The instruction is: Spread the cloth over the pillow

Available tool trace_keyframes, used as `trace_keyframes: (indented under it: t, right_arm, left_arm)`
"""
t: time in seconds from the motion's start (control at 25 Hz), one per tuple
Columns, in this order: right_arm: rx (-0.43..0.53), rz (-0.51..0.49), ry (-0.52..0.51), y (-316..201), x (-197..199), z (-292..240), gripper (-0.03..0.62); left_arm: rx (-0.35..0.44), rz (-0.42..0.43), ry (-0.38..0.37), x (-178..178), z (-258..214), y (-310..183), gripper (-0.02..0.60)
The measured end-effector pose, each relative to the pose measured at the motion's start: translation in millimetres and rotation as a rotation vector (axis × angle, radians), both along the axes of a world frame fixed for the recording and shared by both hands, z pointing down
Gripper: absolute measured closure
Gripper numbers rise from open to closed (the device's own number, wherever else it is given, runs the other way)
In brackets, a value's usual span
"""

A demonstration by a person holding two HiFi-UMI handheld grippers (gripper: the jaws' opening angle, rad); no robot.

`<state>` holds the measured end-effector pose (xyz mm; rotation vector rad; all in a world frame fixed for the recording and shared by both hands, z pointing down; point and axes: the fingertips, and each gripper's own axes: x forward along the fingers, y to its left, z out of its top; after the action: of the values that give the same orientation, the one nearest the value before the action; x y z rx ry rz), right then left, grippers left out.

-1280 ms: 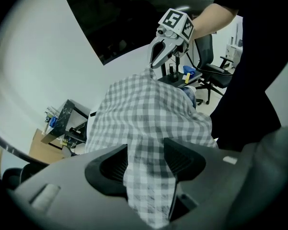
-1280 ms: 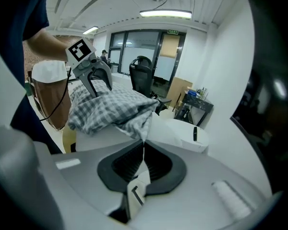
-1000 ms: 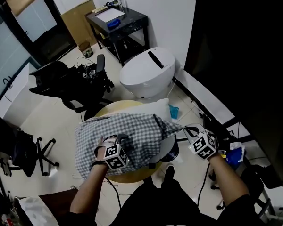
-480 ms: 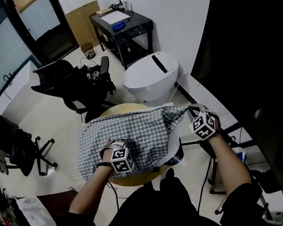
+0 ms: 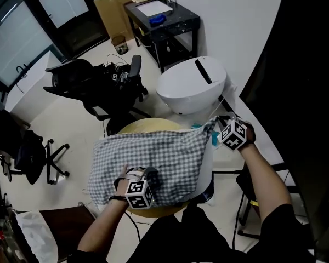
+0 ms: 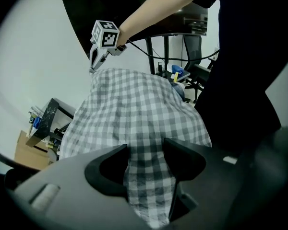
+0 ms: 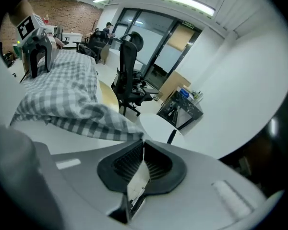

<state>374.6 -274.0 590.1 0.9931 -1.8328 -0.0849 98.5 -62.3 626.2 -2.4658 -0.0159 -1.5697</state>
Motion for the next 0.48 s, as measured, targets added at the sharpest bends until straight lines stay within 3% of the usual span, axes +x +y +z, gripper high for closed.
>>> trace_keyframes:
  t: [0.24,0.48]
  right_arm:
    - [-0.075,-0.02,0.008,-29.0,11.4,59.0,0.583]
    - [-0.134,-0.079,-0.013,-39.6,-6.9,92.4,0.582]
  left_arm:
    - [0.001,-0.054,-0.021,0.3,4.1,-0.9,0.351]
    - [-0.012,-0.08,-0.054,-2.7,8.6,-4.4,0.35]
